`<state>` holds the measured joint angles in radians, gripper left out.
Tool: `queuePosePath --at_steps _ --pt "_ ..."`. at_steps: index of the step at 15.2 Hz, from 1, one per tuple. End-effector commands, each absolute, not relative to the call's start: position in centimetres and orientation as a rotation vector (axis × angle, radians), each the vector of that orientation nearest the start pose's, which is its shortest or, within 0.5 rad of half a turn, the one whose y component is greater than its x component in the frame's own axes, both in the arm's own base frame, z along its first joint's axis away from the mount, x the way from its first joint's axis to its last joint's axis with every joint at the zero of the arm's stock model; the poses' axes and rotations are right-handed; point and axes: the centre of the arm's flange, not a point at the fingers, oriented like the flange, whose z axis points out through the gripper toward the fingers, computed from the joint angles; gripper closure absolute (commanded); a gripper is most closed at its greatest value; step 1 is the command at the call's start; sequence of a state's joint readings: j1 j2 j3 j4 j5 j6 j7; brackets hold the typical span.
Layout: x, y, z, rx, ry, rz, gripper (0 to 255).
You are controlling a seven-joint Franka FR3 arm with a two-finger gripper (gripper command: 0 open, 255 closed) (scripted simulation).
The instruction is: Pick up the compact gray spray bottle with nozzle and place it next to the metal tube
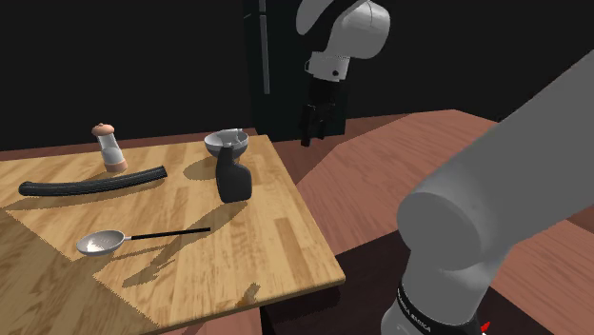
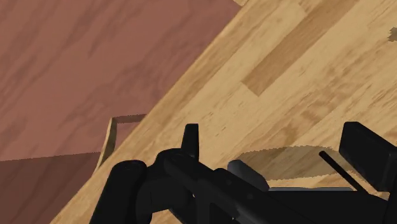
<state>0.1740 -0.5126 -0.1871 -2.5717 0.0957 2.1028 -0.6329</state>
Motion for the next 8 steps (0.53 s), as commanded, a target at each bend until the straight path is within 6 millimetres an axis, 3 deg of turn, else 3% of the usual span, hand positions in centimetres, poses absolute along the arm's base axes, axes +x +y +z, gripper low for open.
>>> queuePosePath --at_steps 1,8 --pt "41.0 0.2 42.1 -2.788 -0.992 -0.188 0" --pt "47.0 3.1 37.4 -2.523 -1.356 -0.364 0"
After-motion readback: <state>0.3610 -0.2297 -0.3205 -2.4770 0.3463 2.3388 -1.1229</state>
